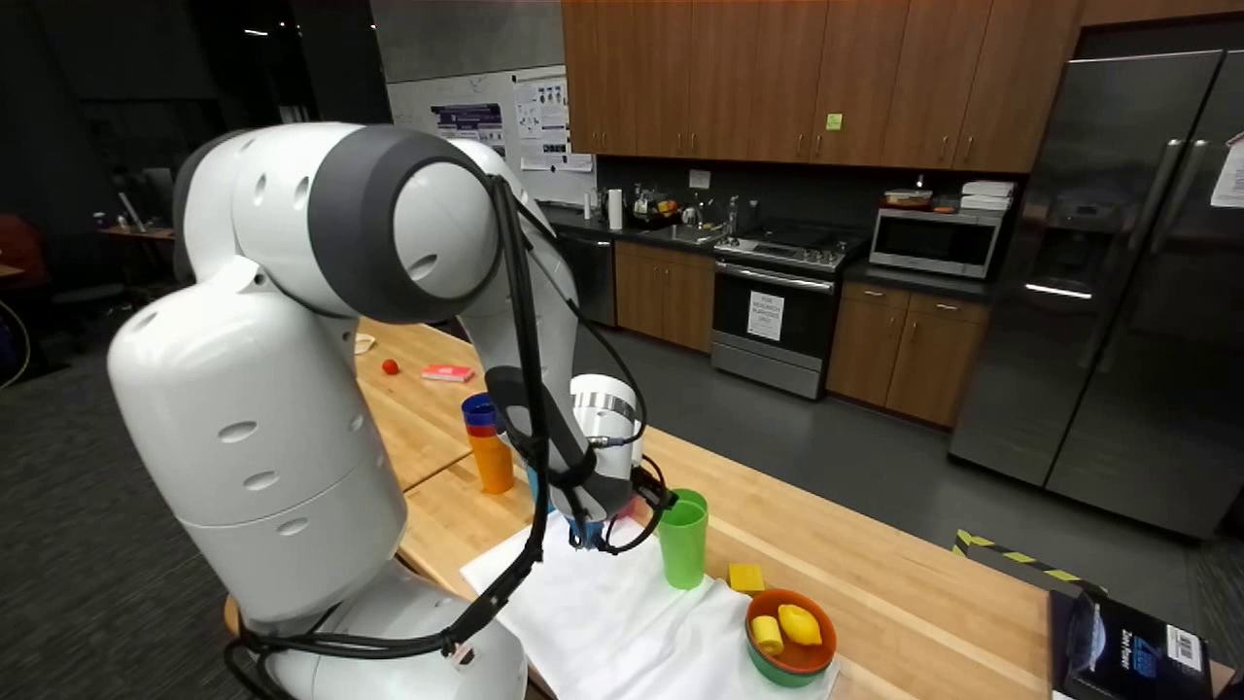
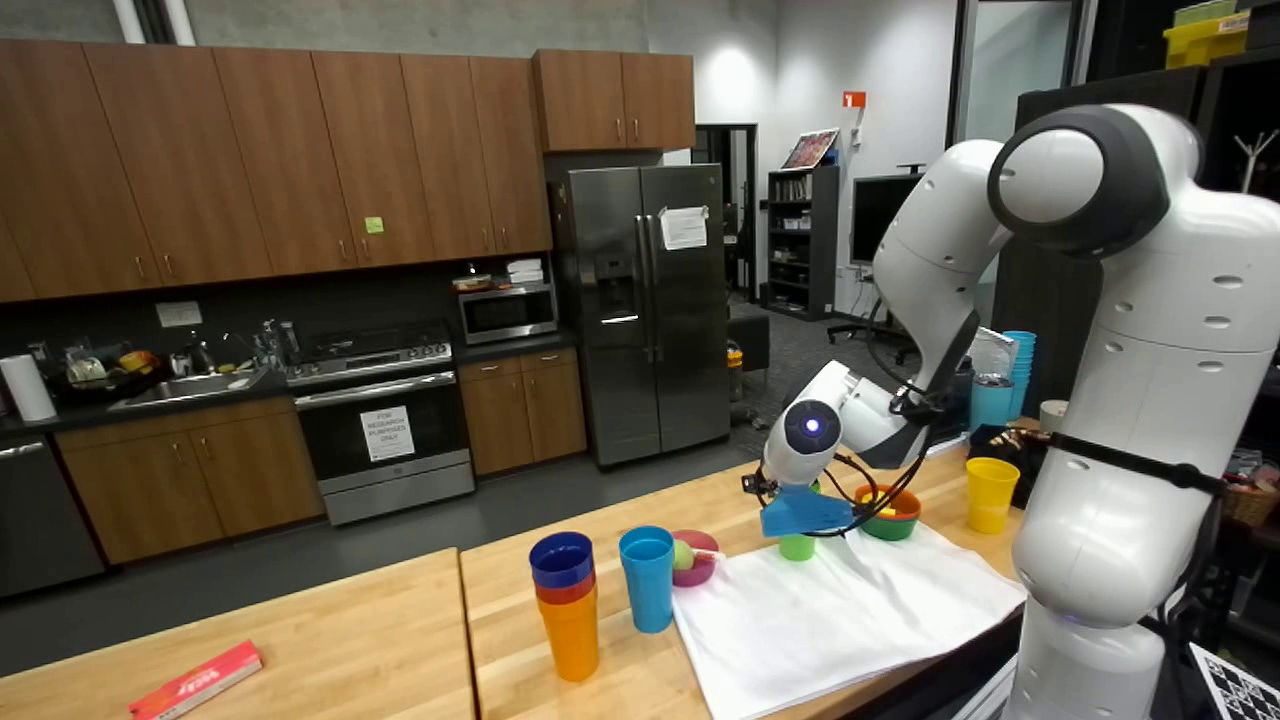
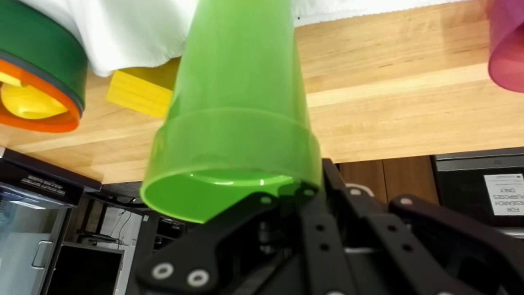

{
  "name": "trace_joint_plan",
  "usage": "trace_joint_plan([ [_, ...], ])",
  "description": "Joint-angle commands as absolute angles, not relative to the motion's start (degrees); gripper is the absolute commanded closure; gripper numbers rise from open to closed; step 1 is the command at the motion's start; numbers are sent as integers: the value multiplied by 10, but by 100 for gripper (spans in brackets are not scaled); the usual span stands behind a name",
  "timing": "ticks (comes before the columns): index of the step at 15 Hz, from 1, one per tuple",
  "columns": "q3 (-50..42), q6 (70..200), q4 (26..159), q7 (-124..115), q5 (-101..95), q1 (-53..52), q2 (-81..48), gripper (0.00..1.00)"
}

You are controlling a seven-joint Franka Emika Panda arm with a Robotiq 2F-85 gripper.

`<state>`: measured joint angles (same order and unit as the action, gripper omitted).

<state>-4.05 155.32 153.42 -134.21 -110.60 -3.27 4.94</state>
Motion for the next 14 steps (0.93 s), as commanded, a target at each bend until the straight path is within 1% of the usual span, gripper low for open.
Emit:
trace_joint_plan([
  [1,-37,1535,1537,-1328,-1086,-34,41,98],
  [14,-39,1543,1514,-1320,-1038,-33,23,98],
])
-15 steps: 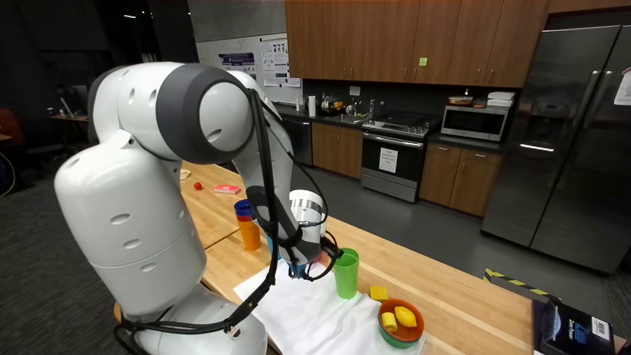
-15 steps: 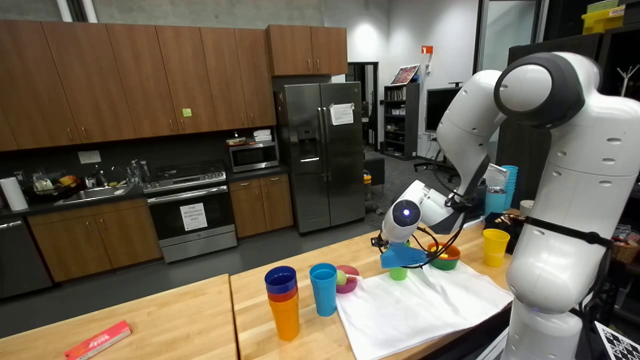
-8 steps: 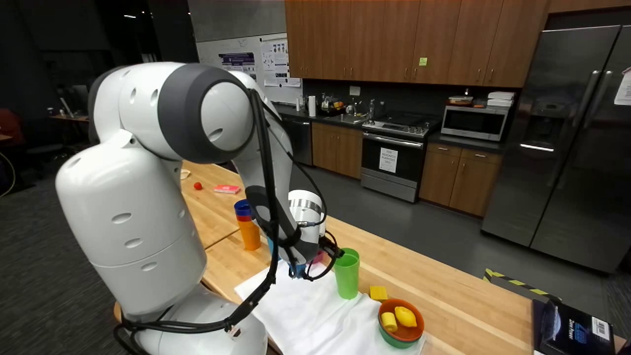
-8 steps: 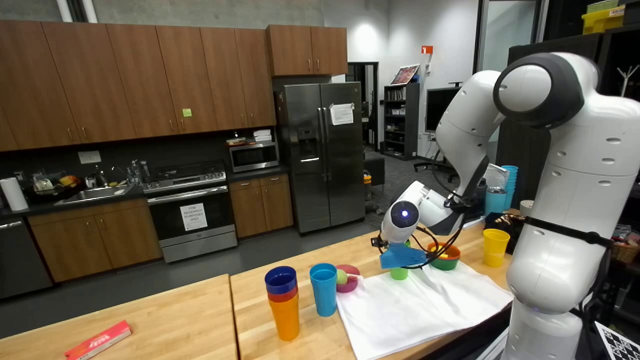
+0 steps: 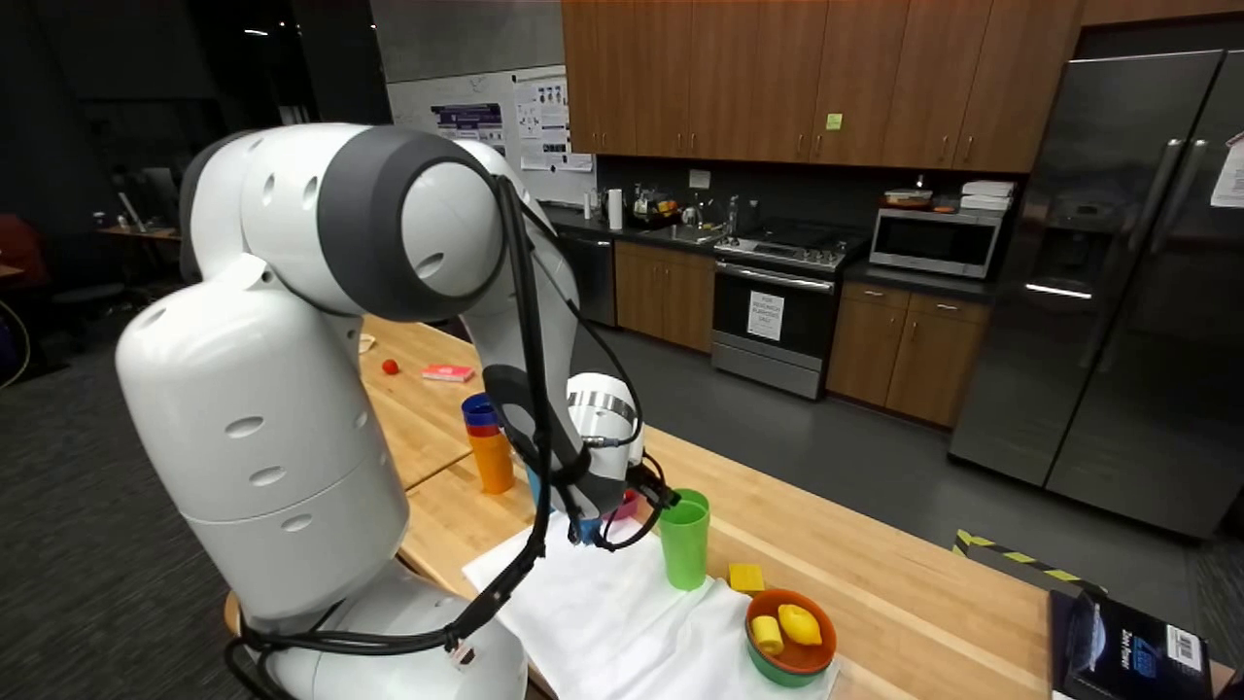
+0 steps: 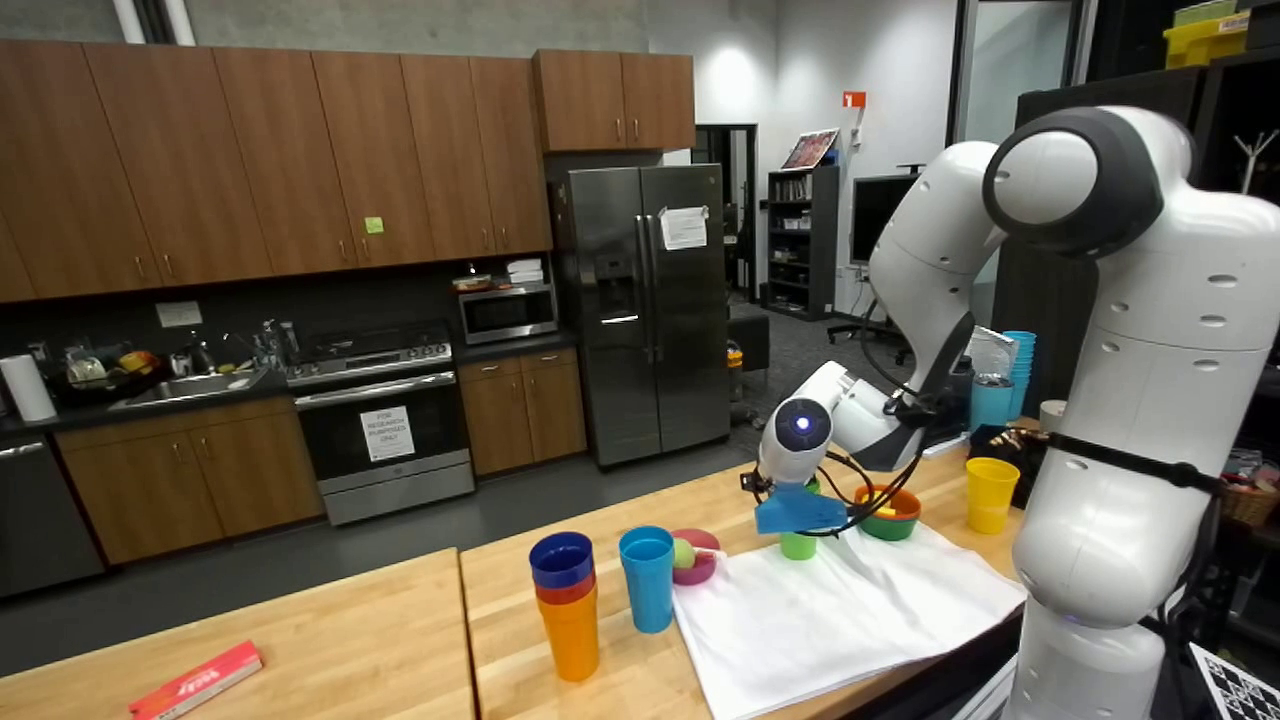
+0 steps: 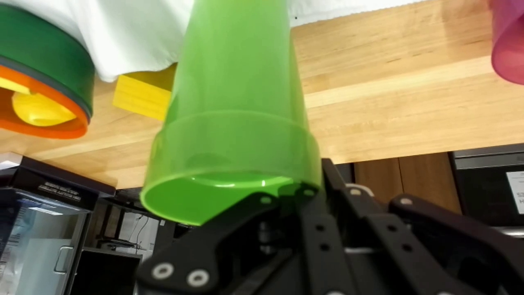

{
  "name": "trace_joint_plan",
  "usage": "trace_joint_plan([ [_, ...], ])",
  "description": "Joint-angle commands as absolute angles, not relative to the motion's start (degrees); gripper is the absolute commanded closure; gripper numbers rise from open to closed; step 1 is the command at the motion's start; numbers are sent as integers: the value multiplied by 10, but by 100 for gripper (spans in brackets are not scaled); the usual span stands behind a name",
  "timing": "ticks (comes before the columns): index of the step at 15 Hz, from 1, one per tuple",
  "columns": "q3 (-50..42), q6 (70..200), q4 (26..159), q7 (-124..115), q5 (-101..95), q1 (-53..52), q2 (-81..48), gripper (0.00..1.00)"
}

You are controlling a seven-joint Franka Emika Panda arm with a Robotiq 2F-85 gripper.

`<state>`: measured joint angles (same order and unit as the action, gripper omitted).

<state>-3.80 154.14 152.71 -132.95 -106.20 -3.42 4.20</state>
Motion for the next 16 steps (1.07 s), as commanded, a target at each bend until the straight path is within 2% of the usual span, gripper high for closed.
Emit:
trace_joint_plan([
  [1,-40,1544,1512,-1319,-1035,-33,22,98],
  [4,-40,1546,1509,-1313,-1027,-33,18,98],
  [5,-39,1543,1510,-1300,-1013,-33,17,68],
  [6,-38,1541,1516,-1320,-1035,-34,33,92],
  [10,-38,1541,1515,-1312,-1024,-34,21,69],
  [13,-38,1541,1514,-1312,-1024,-34,17,68],
  [14,-39,1546,1514,-1305,-1020,-33,18,43],
  [16,-40,1547,1518,-1294,-1009,-32,23,37],
])
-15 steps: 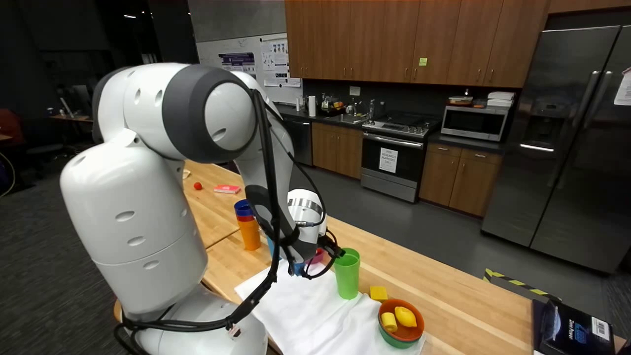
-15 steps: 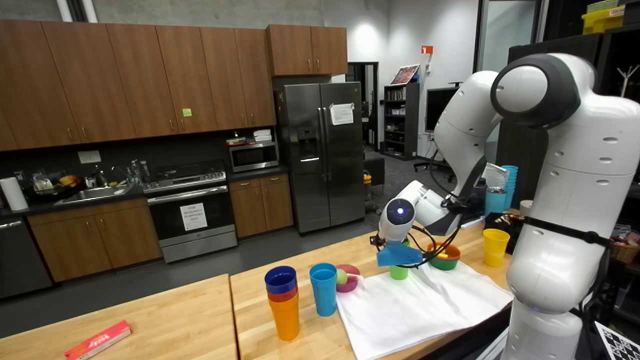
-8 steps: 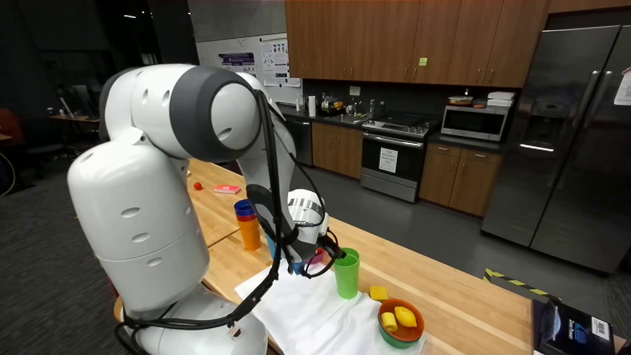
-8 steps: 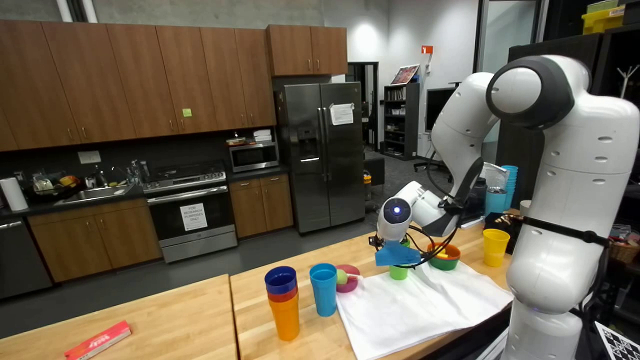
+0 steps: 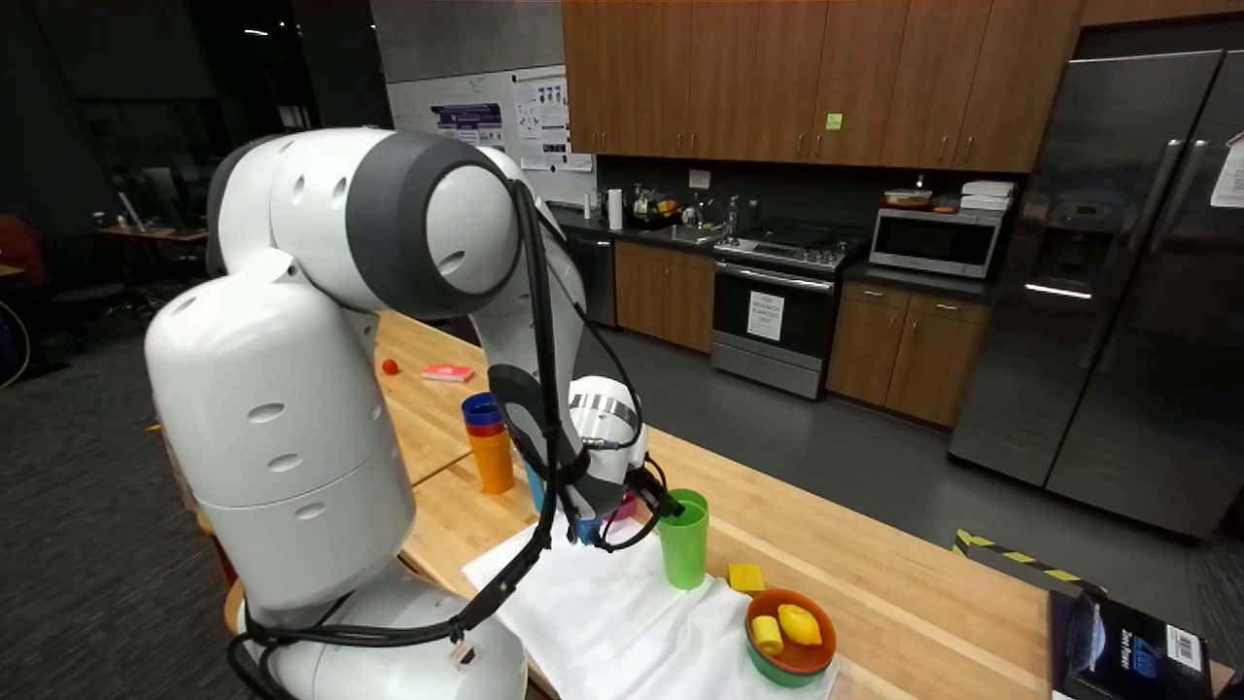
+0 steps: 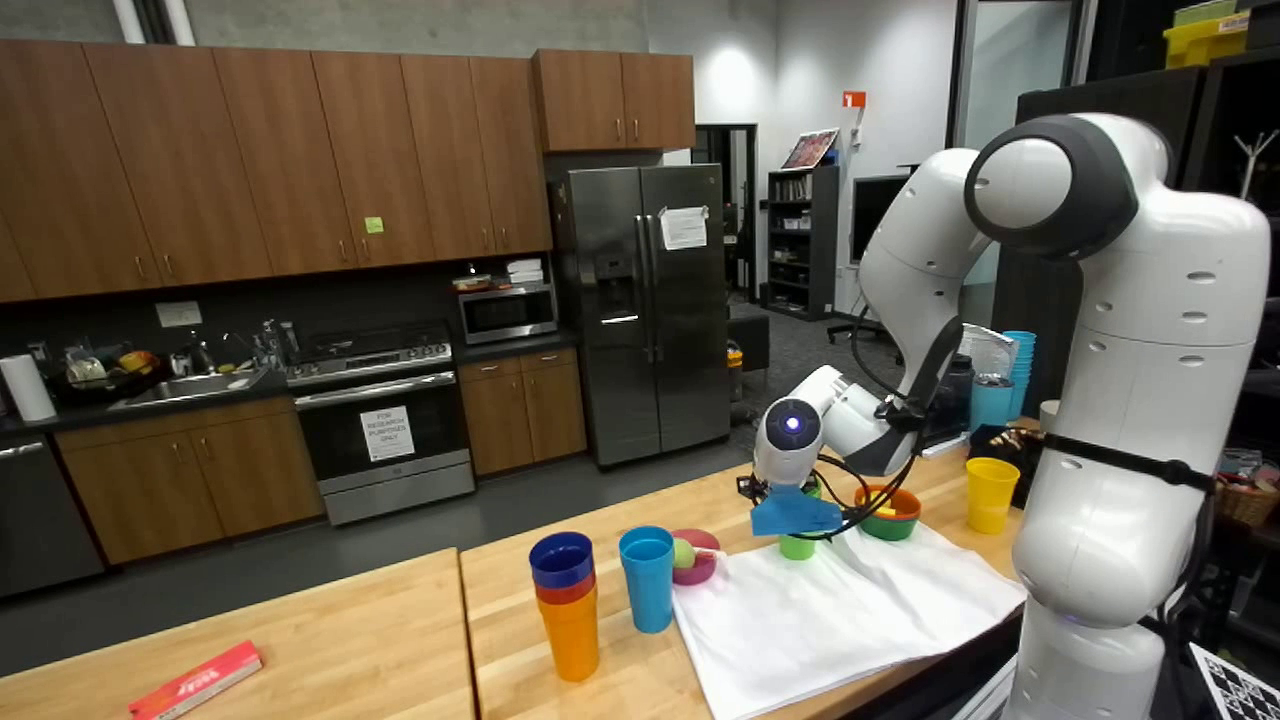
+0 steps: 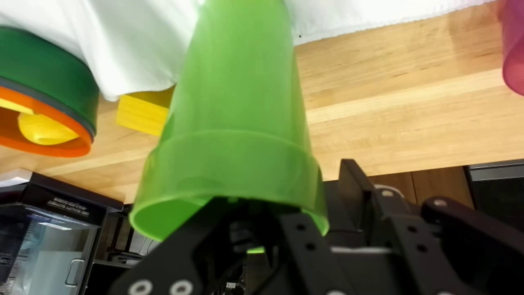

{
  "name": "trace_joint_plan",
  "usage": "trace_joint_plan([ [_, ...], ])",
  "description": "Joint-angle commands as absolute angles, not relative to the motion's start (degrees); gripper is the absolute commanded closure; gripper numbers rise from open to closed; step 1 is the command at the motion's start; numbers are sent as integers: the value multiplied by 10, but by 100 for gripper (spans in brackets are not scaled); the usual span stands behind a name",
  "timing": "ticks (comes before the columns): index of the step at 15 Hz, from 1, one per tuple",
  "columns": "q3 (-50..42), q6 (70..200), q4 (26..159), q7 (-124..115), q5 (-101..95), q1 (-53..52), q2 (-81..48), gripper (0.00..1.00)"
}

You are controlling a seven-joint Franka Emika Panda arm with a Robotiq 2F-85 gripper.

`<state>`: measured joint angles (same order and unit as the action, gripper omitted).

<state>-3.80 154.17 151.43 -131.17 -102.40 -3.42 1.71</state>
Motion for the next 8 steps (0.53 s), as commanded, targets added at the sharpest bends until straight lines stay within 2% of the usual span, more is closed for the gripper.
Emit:
trace_joint_plan([
  [1,-40,1547,1520,-1291,-1004,-32,27,32],
  [5,-42,1555,1535,-1252,-971,-30,53,5],
  [6,-43,1558,1539,-1241,-964,-29,62,1],
  [8,-45,1568,1550,-1220,-955,-28,91,0],
])
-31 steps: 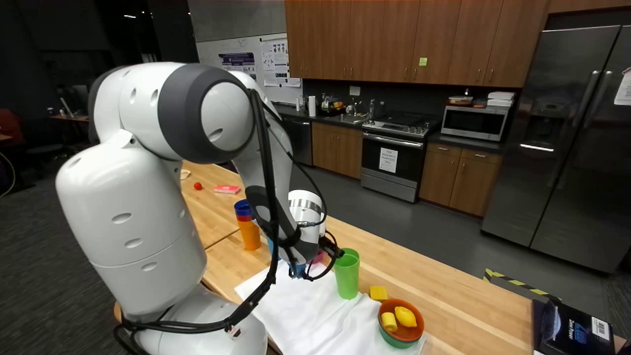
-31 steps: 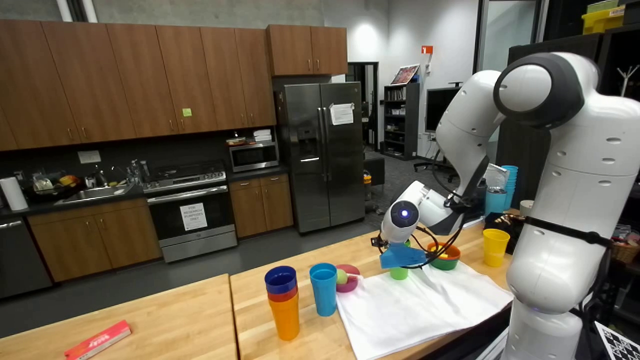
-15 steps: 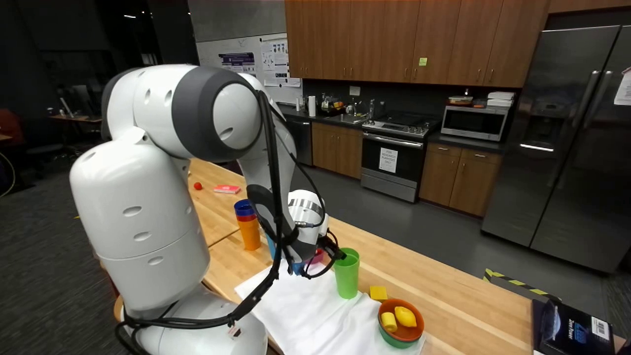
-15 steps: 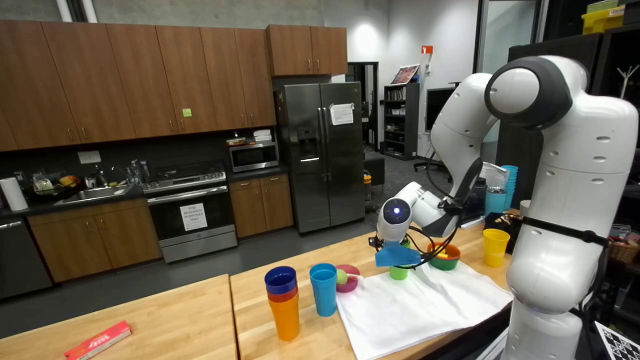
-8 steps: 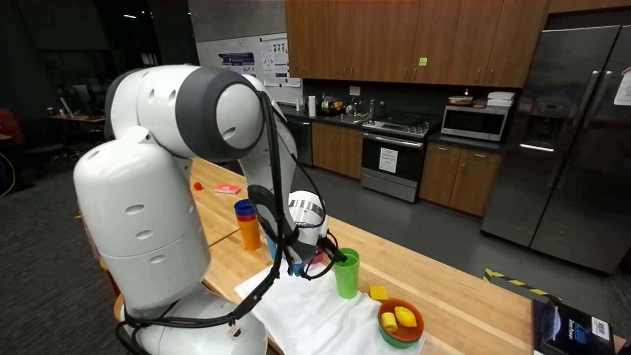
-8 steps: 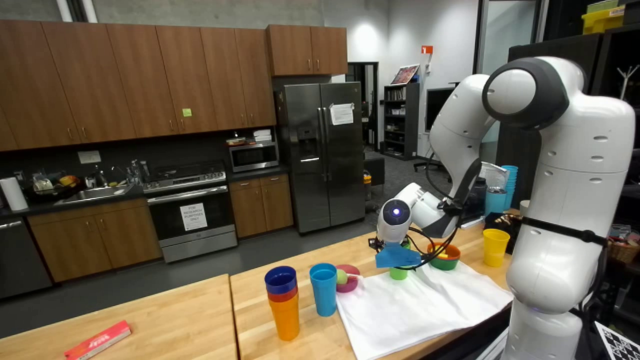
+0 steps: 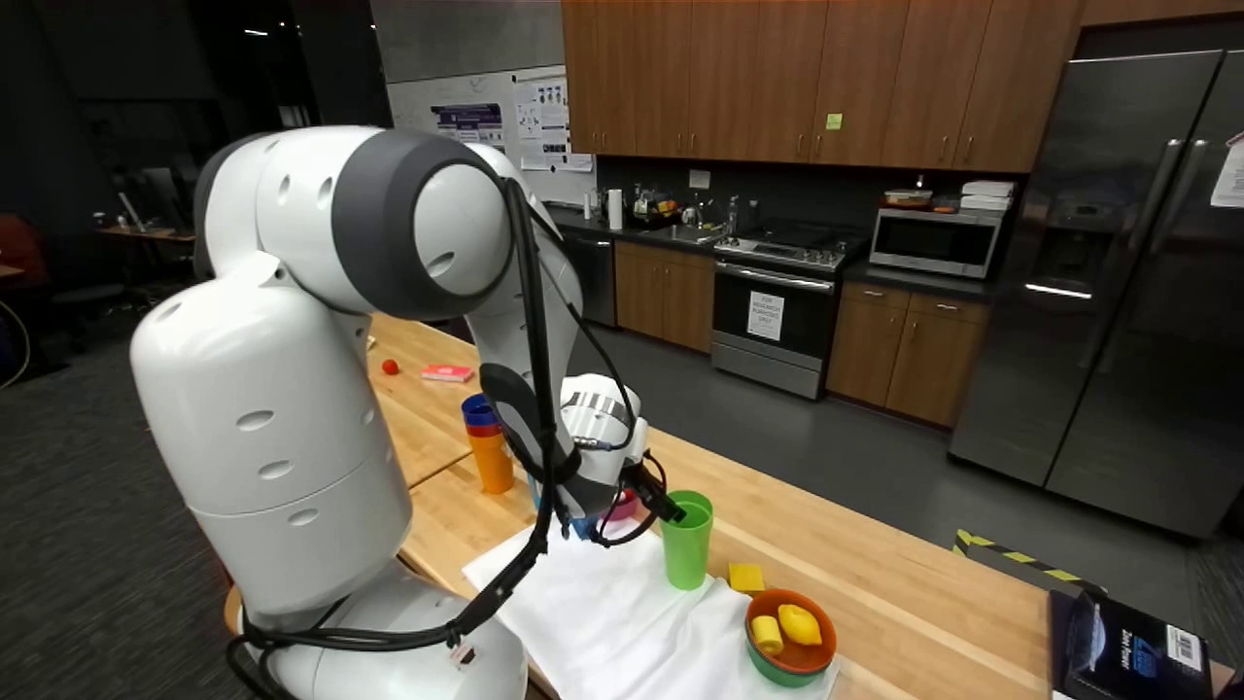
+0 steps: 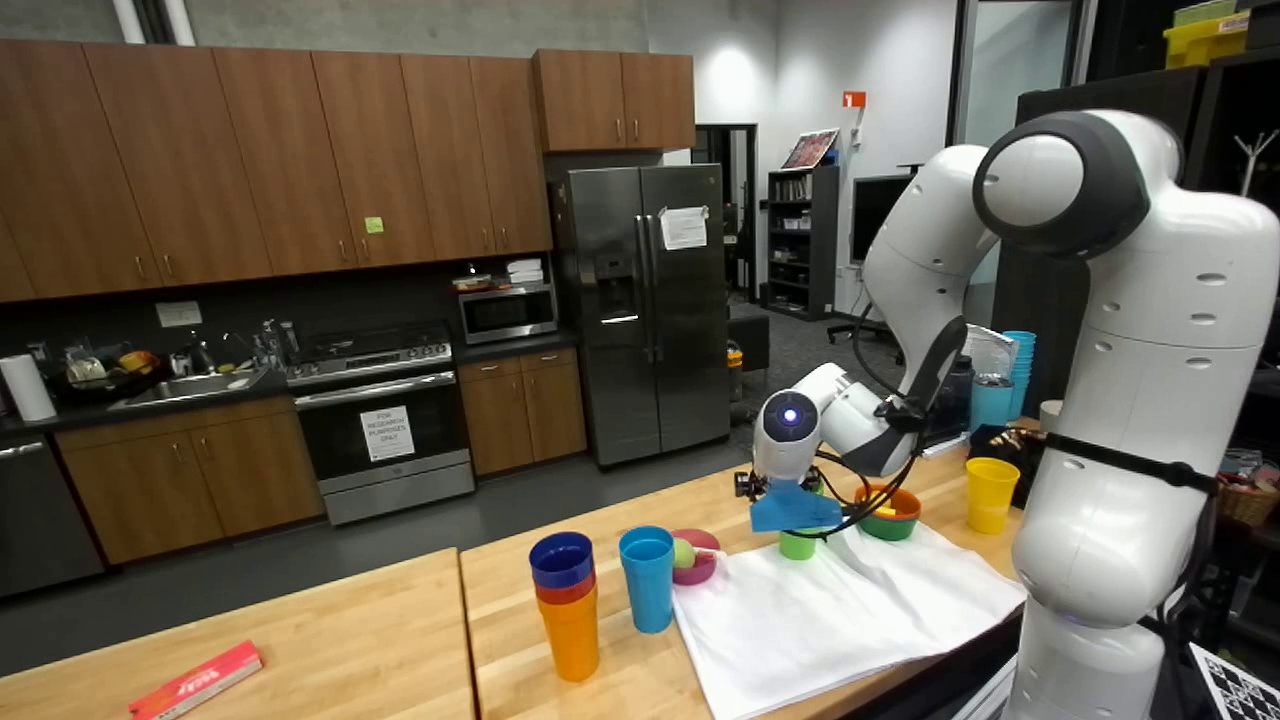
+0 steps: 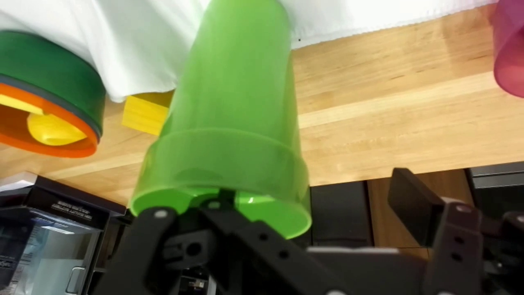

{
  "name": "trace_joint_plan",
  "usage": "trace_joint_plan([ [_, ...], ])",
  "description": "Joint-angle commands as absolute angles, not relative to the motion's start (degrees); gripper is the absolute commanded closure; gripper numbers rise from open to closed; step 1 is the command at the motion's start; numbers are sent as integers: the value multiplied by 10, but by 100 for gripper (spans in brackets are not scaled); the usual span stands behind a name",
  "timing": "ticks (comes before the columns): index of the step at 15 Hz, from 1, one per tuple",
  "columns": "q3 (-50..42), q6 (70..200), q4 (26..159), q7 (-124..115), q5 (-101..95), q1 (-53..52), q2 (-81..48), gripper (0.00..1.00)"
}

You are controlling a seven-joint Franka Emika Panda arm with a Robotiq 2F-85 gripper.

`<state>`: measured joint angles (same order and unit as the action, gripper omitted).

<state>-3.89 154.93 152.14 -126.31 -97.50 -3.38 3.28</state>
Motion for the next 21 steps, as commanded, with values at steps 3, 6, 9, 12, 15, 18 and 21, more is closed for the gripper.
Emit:
trace_joint_plan([
  [3,-55,1601,1568,-1167,-923,-22,147,0],
  [6,-67,1642,1583,-1078,-843,-16,203,0],
  [9,-86,1673,1595,-987,-748,-24,260,0],
  [12,-89,1672,1591,-887,-631,-10,294,0],
  [15,-86,1669,1578,-903,-645,-14,278,0],
  [18,-86,1669,1583,-901,-642,-12,283,0],
  [21,-86,1669,1584,-901,-642,-12,283,0],
])
